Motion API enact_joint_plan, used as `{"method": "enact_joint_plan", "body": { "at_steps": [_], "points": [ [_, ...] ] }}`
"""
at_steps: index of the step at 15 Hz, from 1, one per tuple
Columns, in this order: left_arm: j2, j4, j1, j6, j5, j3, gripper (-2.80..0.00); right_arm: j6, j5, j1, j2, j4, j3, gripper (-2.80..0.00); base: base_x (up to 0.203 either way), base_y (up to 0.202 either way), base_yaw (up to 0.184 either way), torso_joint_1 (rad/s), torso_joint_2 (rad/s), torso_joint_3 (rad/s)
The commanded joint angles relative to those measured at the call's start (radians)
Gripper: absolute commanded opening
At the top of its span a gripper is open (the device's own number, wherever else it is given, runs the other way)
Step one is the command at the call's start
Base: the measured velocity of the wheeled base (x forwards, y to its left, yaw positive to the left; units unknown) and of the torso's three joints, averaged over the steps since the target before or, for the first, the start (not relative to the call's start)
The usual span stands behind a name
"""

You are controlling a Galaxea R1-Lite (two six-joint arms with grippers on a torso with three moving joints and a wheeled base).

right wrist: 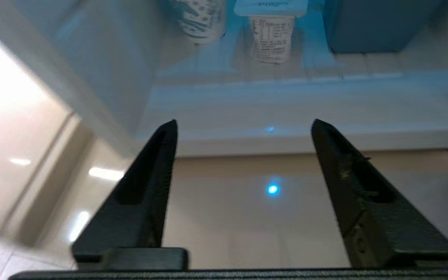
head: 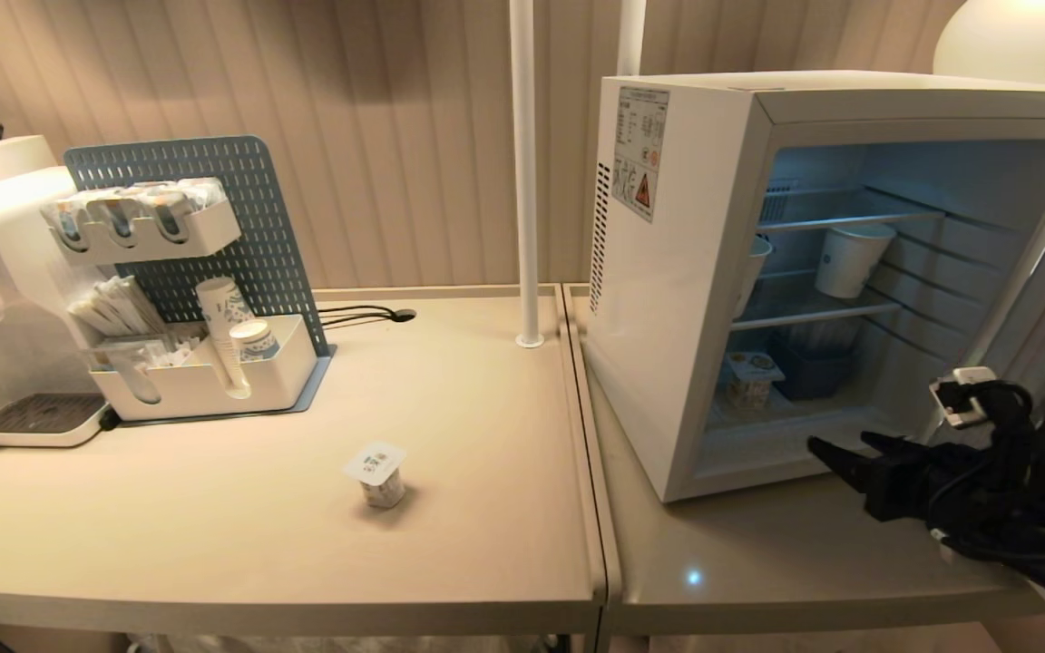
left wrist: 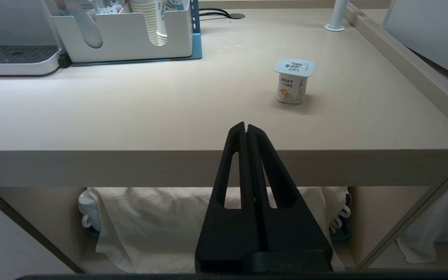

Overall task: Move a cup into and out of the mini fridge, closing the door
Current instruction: Take the yoghurt out of the freezer

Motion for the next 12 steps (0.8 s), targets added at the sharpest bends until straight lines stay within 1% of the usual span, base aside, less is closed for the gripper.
{"method": "enact_joint_plan", "body": {
  "at_steps": [1, 3, 4, 6, 10, 12],
  "points": [
    [0.002, 0.000, 0.000, -0.001, 0.000, 0.000, -2.80, 0.000, -0.021, 0.012, 0.170, -0.030, -0.058, 0.00, 0.000, 0.000, 0.000, 0.000, 0.00, 0.000],
    [0.002, 0.000, 0.000, -0.003, 0.000, 0.000, -2.80, -0.001, -0.051, 0.016, 0.265, -0.048, -0.146, 0.00, 0.000, 0.000, 0.000, 0.000, 0.00, 0.000],
    [0.002, 0.000, 0.000, -0.003, 0.000, 0.000, -2.80, -0.001, -0.079, 0.016, 0.301, -0.047, -0.196, 0.00, 0.000, 0.000, 0.000, 0.000, 0.00, 0.000],
    [0.002, 0.000, 0.000, -0.004, 0.000, 0.000, -2.80, -0.001, -0.118, 0.017, 0.353, -0.023, -0.286, 0.00, 0.000, 0.000, 0.000, 0.000, 0.00, 0.000],
    [0.002, 0.000, 0.000, -0.005, 0.000, 0.000, -2.80, 0.000, -0.176, 0.014, 0.409, 0.116, -0.474, 0.00, 0.000, 0.000, 0.000, 0.000, 0.00, 0.000],
    [0.002, 0.000, 0.000, -0.006, 0.000, 0.000, -2.80, 0.001, -0.192, 0.015, 0.442, 0.163, -0.541, 0.00, 0.000, 0.000, 0.000, 0.000, 0.00, 0.000]
  ]
}}
